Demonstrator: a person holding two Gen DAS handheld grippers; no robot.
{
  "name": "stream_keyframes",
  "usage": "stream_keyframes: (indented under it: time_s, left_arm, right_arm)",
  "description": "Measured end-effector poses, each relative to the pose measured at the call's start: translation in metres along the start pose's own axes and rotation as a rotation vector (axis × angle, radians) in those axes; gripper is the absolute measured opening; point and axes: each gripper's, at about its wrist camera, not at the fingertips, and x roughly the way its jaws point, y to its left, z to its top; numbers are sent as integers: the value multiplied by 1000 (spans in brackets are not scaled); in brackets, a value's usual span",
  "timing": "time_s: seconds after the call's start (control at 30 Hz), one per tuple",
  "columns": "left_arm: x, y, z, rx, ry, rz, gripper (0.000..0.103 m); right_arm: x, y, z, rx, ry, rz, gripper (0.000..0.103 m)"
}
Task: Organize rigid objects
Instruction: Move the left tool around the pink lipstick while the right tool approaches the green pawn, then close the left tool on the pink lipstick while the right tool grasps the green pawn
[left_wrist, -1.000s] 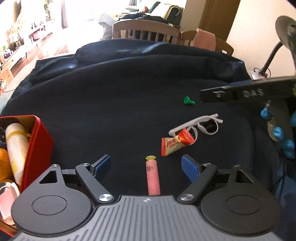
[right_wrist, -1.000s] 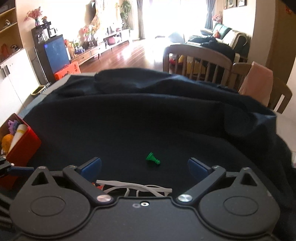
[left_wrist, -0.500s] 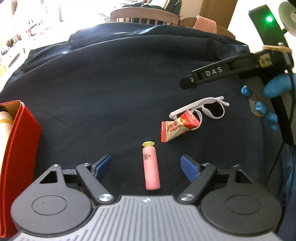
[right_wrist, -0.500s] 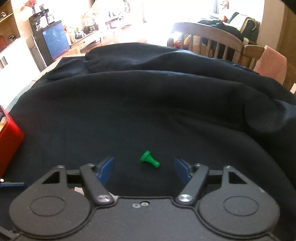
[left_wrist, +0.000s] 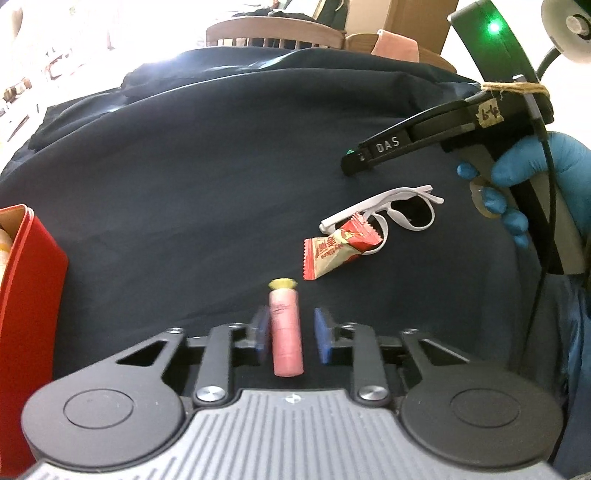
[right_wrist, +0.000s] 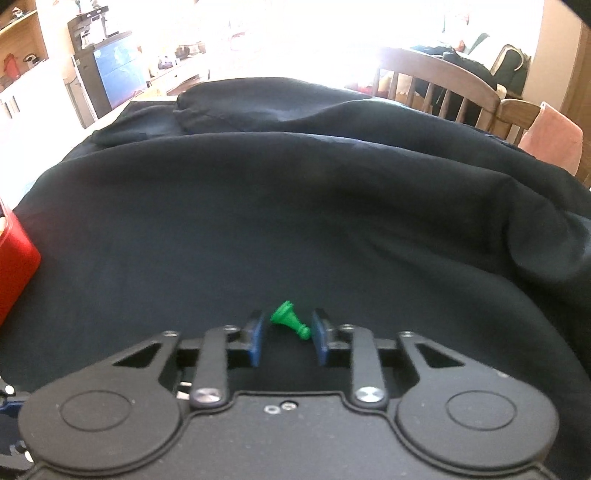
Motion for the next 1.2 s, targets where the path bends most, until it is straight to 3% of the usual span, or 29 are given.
stream_keyframes:
  time_s: [0.3, 0.97, 1.2]
  left_arm:
    - [-2, 2, 0, 2, 11, 13, 15]
    - [-41, 27, 0, -76, -22, 7, 16]
    - [-63, 38, -3, -85, -39, 2, 16]
  right_arm:
    - [-11, 5, -3, 16, -32, 1, 22]
    - [-109, 41, -30, 147, -110, 131, 22]
    - [-137, 66, -44, 169, -134, 133, 22]
